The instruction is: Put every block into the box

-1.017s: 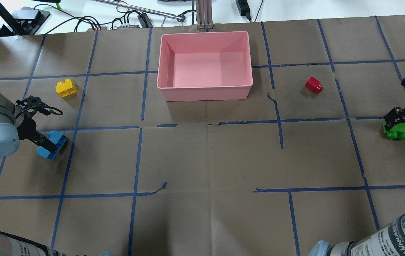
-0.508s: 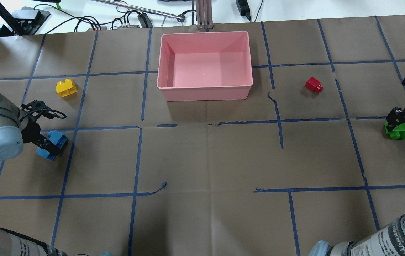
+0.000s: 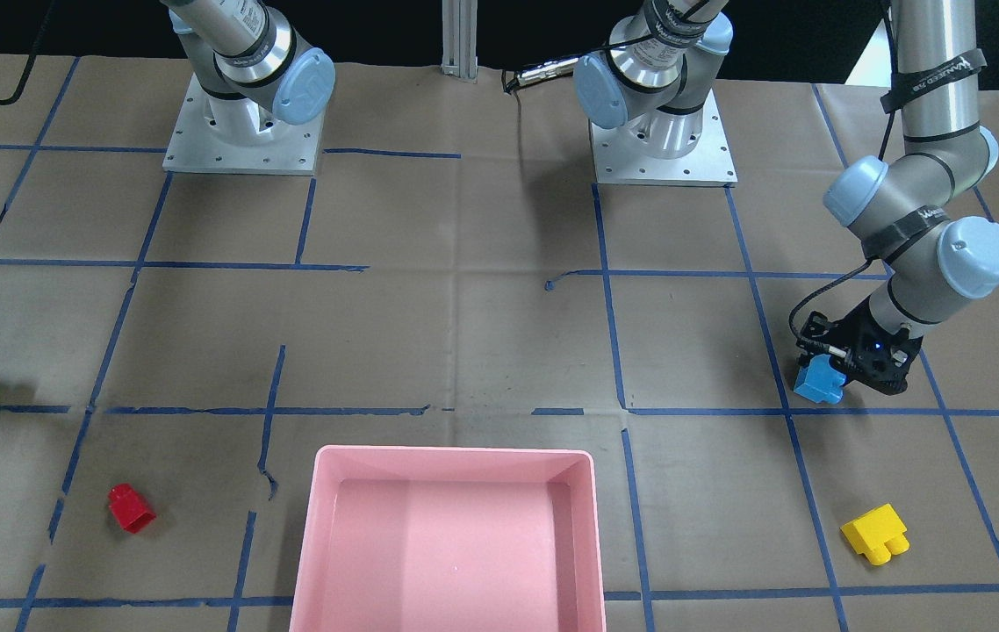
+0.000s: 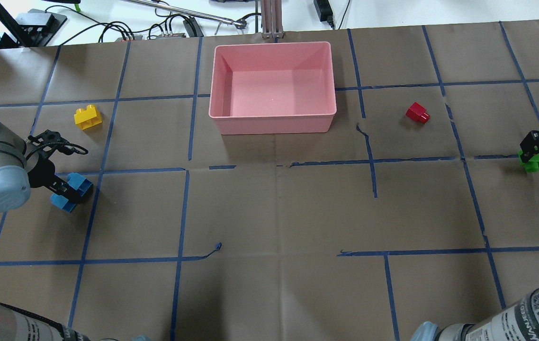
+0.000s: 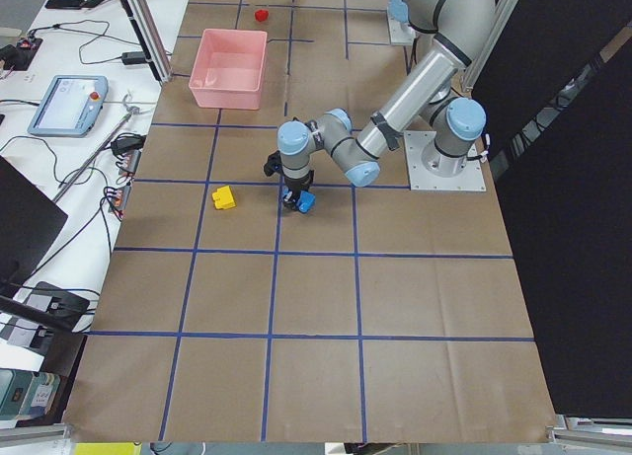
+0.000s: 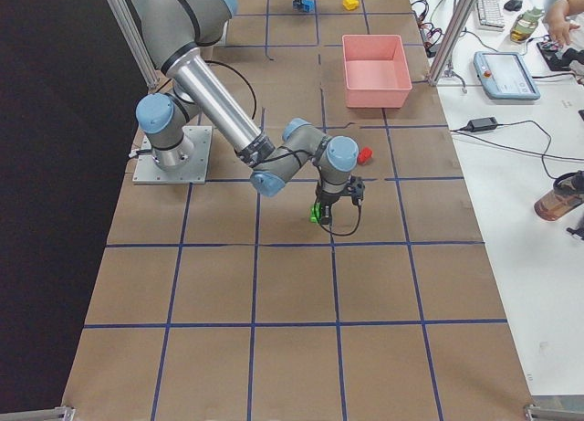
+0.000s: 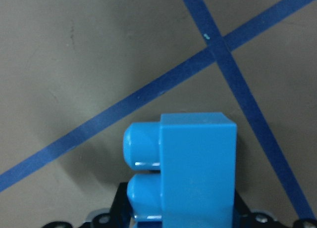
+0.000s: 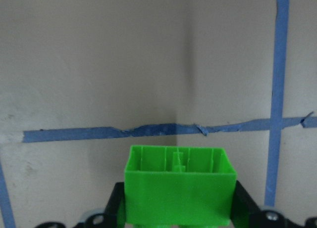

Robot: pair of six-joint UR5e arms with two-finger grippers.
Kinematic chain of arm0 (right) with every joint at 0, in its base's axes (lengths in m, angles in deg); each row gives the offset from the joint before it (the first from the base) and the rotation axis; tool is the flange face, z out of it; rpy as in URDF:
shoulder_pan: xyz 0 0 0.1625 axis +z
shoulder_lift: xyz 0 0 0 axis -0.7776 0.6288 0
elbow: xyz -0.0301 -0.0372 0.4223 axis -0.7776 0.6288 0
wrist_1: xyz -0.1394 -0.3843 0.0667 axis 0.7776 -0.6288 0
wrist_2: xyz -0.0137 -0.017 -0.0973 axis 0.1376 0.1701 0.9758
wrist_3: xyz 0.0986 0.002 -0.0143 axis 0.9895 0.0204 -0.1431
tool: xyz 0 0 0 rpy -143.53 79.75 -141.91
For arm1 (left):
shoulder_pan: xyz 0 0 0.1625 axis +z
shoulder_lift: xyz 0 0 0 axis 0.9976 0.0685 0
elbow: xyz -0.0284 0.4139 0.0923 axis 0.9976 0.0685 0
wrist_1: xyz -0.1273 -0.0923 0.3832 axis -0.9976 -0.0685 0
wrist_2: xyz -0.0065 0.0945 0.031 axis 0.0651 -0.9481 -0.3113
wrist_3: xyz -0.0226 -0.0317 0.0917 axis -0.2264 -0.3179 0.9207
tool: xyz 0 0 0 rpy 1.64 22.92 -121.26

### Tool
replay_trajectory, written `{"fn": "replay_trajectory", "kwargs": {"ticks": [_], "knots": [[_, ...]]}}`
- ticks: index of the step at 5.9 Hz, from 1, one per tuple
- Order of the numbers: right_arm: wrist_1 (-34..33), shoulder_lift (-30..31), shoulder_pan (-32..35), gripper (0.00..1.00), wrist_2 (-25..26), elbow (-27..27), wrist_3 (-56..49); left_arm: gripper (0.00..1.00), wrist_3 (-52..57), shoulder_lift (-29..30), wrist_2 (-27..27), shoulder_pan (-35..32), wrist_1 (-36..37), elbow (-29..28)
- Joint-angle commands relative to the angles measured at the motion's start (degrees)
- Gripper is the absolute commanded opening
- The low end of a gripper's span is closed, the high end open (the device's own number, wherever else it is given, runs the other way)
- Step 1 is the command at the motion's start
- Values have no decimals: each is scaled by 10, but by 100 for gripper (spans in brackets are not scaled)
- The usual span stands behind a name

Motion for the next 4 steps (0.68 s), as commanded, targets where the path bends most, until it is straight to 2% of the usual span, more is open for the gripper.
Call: {"fn": "replay_trajectory", "kwargs": {"ticks": [1, 2, 4], "knots": [[89, 44, 54, 38, -6, 68, 3, 0, -4, -9, 23, -12, -52, -42], [168, 65, 84, 38, -6, 117, 44, 0, -48, -12, 40, -44, -126, -91], [332, 78, 174, 38, -6, 235, 146, 0, -230, 11, 41, -158, -211, -228]]}}
